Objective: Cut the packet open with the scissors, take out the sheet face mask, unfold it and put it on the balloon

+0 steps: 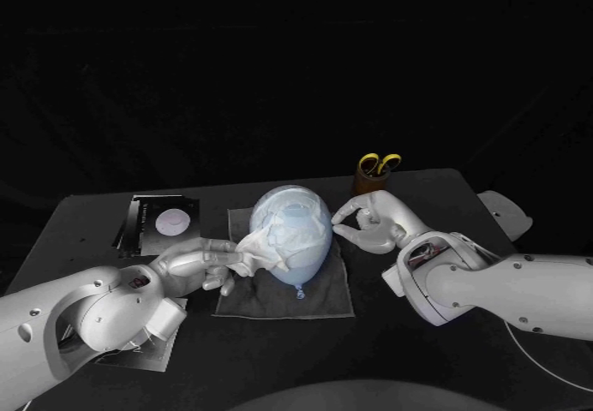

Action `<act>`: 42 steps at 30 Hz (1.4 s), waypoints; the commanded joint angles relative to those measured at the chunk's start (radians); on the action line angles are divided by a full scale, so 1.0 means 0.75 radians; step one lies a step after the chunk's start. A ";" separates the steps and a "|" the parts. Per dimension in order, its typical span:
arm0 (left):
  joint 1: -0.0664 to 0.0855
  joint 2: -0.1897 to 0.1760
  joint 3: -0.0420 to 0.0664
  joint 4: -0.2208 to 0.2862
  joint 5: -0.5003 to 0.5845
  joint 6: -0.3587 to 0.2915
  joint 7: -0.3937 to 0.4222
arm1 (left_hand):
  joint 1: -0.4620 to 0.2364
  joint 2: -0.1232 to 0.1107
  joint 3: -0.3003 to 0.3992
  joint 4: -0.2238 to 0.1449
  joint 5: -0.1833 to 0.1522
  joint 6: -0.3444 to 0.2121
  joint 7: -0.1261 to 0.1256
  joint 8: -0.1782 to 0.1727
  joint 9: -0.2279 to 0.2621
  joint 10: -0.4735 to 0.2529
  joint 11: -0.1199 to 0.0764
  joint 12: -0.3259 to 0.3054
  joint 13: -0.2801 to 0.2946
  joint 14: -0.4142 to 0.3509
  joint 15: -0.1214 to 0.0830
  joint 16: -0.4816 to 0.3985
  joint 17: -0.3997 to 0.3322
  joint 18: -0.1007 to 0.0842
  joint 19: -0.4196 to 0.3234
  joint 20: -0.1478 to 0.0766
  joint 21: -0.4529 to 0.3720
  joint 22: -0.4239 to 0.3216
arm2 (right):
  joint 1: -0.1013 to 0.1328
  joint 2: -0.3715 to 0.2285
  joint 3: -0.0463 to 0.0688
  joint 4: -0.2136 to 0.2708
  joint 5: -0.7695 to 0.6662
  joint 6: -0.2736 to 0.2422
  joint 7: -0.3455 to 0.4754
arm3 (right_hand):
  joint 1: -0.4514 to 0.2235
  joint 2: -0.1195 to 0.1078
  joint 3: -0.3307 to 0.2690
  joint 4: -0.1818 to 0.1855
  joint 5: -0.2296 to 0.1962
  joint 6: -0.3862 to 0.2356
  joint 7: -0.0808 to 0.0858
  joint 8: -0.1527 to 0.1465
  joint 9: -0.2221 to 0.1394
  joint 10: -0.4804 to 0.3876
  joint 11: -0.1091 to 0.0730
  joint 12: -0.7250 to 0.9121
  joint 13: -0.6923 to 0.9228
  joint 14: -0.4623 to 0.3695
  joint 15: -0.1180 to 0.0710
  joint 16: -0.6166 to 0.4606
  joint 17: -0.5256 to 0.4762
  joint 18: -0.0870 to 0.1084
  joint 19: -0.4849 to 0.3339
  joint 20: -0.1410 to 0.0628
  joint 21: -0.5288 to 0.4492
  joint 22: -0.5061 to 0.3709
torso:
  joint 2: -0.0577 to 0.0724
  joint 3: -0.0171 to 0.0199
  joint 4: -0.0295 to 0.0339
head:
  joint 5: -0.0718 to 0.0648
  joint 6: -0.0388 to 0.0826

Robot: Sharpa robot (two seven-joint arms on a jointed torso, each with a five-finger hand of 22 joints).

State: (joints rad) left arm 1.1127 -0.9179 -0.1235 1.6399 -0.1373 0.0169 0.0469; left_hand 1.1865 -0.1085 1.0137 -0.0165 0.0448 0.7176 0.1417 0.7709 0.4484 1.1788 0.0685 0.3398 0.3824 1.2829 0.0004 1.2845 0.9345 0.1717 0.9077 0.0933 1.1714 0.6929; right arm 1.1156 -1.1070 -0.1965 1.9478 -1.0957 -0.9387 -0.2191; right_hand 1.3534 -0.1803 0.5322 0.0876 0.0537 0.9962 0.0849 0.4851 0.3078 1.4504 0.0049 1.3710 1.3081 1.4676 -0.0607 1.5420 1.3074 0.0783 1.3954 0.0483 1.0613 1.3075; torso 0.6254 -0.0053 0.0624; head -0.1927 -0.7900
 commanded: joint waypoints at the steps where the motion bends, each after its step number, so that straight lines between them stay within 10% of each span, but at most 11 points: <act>1: 0.001 0.011 0.000 -0.005 -0.114 -0.002 -0.065 | 0.007 0.011 -0.006 -0.005 0.004 0.002 0.007 -0.010 0.399 -0.014 0.003 0.003 0.003 0.007 0.000 0.004 -0.001 0.015 0.000 0.000 0.004 -0.005 | 0.002 -0.006 0.000 -0.013 0.112 -0.061 0.204 | -0.048 -0.042 -0.033 0.019 -0.013 -0.100 0.049 -0.079 -0.032 -0.234 0.045 -0.503 -0.098 0.000 0.044 -0.195 0.005 0.090 -0.228 0.036 -0.499 0.033 | 0.001 -0.0014 -0.0010 | 0.006 0.006; 5: 0.000 0.025 -0.001 -0.010 -0.113 0.004 -0.071 | 0.008 0.017 -0.023 -0.002 0.004 0.003 0.009 -0.020 0.392 -0.020 0.005 0.002 0.006 0.002 0.003 -0.002 -0.013 0.015 -0.003 0.002 0.000 -0.011 | 0.005 -0.011 0.000 -0.025 0.187 -0.073 0.333 | -0.064 -0.073 -0.041 0.046 0.001 -0.194 0.103 -0.161 -0.053 -0.510 0.101 -1.113 -0.552 -0.408 0.102 -0.805 -0.628 0.127 -0.479 0.093 -0.924 -0.173 | 0.002 -0.0002 -0.0018 | 0.011 0.008; 11: 0.000 0.040 -0.001 -0.015 -0.092 -0.005 -0.070 | 0.015 0.028 -0.064 0.006 0.004 0.000 0.013 -0.041 0.376 -0.025 0.008 0.001 0.012 0.000 0.007 -0.005 -0.018 0.014 -0.001 0.008 -0.007 -0.016 | 0.011 -0.009 0.001 -0.043 0.228 -0.074 0.440 | -0.060 -0.111 -0.133 0.083 0.000 -0.289 0.186 -0.257 -0.081 -0.633 0.198 -1.426 -0.950 -0.713 0.216 -1.221 -0.887 0.121 -0.680 0.201 -1.236 -0.464 | 0.001 0.0026 -0.0036 | 0.016 0.009; 14: 0.000 0.045 -0.002 -0.017 -0.082 -0.018 -0.070 | 0.025 0.033 -0.090 0.010 0.004 -0.001 0.014 -0.054 0.365 -0.028 0.010 0.001 0.016 -0.001 0.008 -0.007 -0.021 0.014 -0.001 0.010 -0.015 -0.023 | 0.015 0.003 0.001 -0.059 0.211 -0.043 0.448 | -0.018 -0.076 -0.382 0.092 0.002 -0.349 0.228 -0.321 -0.095 -0.731 0.261 -1.556 -1.160 -0.936 0.306 -1.504 -1.080 0.104 -0.899 0.281 -1.328 -0.672 | 0.000 0.0030 -0.0041 | 0.019 0.011; 17: 0.000 0.047 -0.002 -0.019 -0.078 -0.035 -0.069 | 0.034 0.034 -0.105 0.010 0.004 -0.002 0.015 -0.061 0.359 -0.030 0.010 0.000 0.017 0.000 0.009 -0.007 -0.021 0.014 0.002 0.011 -0.017 -0.024 | 0.017 0.022 0.001 -0.074 0.175 -0.012 0.433 | 0.130 0.019 -0.865 0.193 0.004 -0.534 0.266 -0.416 -0.144 -0.819 0.290 -1.654 -1.324 -1.035 0.361 -1.660 -1.210 0.096 -1.110 0.319 -1.337 -0.848 | 0.000 0.0027 -0.0040 | 0.020 0.011; 19: 0.000 0.050 -0.002 -0.022 -0.077 -0.050 -0.067 | 0.068 0.030 -0.138 -0.006 0.004 -0.003 0.018 -0.071 0.348 -0.031 0.011 0.003 0.023 -0.002 0.008 -0.011 -0.027 0.014 0.008 0.010 -0.019 -0.027 | 0.018 0.039 0.001 -0.087 0.146 0.008 0.418 | 0.196 -0.120 -1.055 0.286 0.004 -0.756 0.255 -0.500 -0.208 -0.908 0.329 -1.718 -1.396 -1.215 0.391 -1.783 -1.318 0.065 -1.245 0.326 -1.349 -1.015 | 0.000 0.0024 -0.0035 | 0.020 0.013; 22: 0.000 0.056 -0.003 -0.026 -0.075 -0.067 -0.062 | 0.098 0.031 -0.166 -0.015 0.005 0.000 0.021 -0.080 0.338 -0.038 0.013 0.003 0.027 -0.004 0.010 -0.015 -0.032 0.015 0.010 0.010 -0.021 -0.032 | 0.020 0.071 0.002 -0.112 0.108 0.037 0.386 | 0.179 -0.167 -1.107 0.287 0.007 -0.900 0.231 -0.546 -0.254 -1.016 0.363 -1.757 -1.440 -1.469 0.419 -1.893 -1.453 0.037 -1.449 0.327 -1.369 -1.229 | 0.001 0.0013 -0.0017 | 0.017 0.018; 28: 0.000 0.062 -0.003 -0.028 -0.072 -0.081 -0.054 | 0.110 0.034 -0.180 -0.013 0.005 0.001 0.023 -0.083 0.334 -0.041 0.015 0.004 0.029 -0.006 0.011 -0.018 -0.037 0.015 0.009 0.011 -0.023 -0.036 | 0.028 0.138 0.002 -0.165 0.074 0.118 0.326 | 0.047 -0.179 -1.103 0.275 0.004 -1.159 0.173 -0.626 -0.338 -1.368 0.393 -1.769 -1.542 -1.752 0.472 -2.009 -1.594 -0.023 -1.632 0.328 -1.383 -1.404 | 0.002 0.0012 -0.0001 | 0.020 0.021; 42: 0.000 0.065 -0.003 -0.028 -0.070 -0.090 -0.041 | 0.116 0.036 -0.187 -0.010 0.005 0.002 0.023 -0.084 0.331 -0.041 0.015 0.005 0.030 -0.005 0.011 -0.017 -0.035 0.014 0.012 0.011 -0.022 -0.034 | 0.032 0.264 0.003 -0.253 0.079 0.268 0.252 | -0.004 -0.181 -1.117 0.285 0.005 -1.251 0.152 -0.632 -0.373 -1.517 0.395 -1.768 -1.586 -1.824 0.472 -2.032 -1.639 -0.020 -1.678 0.329 -1.382 -1.443 | 0.001 0.0010 0.0000 | 0.028 0.016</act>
State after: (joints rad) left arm 1.1123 -0.8721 -0.1263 1.6162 -0.1962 -0.0484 0.0005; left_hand 1.2646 -0.0830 0.8813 -0.0247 0.0438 0.7196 0.1509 0.7067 0.4485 1.1525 0.0805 0.3391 0.4038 1.2776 0.0060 1.2759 0.9072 0.1691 0.9112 0.0969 1.1605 0.6658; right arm 1.1389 -0.9146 -0.1947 1.7639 -1.0175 -0.8053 -0.0030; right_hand 1.3616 -0.3143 -0.3025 0.3005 0.0575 0.0641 0.1276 0.0148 0.0293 0.3168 0.3011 0.0439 0.1187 0.1086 0.2928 0.0215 0.0785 0.0678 0.1422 0.2950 0.0283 0.2265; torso 0.6263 -0.0046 0.0621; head -0.1714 -0.7777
